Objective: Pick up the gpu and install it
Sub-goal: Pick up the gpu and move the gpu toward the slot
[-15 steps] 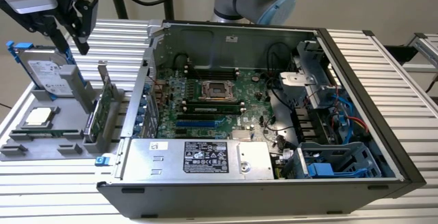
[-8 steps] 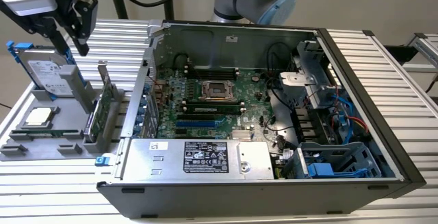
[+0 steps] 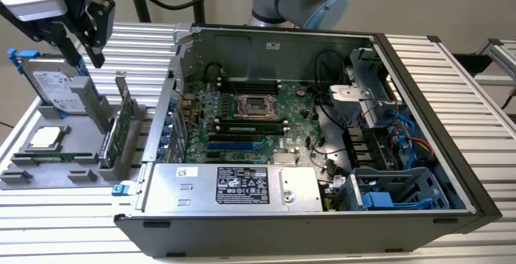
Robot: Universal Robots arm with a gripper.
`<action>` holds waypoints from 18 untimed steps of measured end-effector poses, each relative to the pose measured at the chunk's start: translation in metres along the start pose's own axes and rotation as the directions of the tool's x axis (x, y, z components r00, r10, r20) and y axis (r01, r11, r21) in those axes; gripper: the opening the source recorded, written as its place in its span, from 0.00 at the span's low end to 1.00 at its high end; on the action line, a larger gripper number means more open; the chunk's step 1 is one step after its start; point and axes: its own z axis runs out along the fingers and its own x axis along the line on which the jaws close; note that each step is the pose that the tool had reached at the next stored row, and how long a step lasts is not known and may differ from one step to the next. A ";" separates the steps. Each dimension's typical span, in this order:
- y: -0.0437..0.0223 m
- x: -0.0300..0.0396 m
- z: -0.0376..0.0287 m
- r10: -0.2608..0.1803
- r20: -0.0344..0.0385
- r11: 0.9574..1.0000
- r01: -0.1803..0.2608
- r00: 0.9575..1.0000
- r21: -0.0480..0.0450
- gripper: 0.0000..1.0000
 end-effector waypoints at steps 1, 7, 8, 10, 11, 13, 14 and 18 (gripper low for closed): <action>-0.0002 0.0000 0.0001 0.000 0.000 1.000 0.000 1.000 0.000 1.00; -0.0013 0.0000 0.0010 0.000 0.000 1.000 0.000 1.000 0.000 1.00; -0.0015 -0.0001 0.0011 0.000 0.000 1.000 0.000 1.000 0.000 1.00; -0.0018 -0.0001 0.0014 0.000 0.000 1.000 0.000 1.000 0.000 1.00; -0.0019 -0.0001 0.0015 0.000 0.000 1.000 0.000 1.000 0.000 1.00; -0.0022 -0.0001 0.0018 0.000 0.000 1.000 0.000 1.000 0.000 1.00; -0.0023 -0.0001 0.0019 0.000 0.000 1.000 0.000 1.000 0.000 1.00; -0.0028 -0.0001 0.0025 0.000 0.000 1.000 0.000 1.000 0.000 1.00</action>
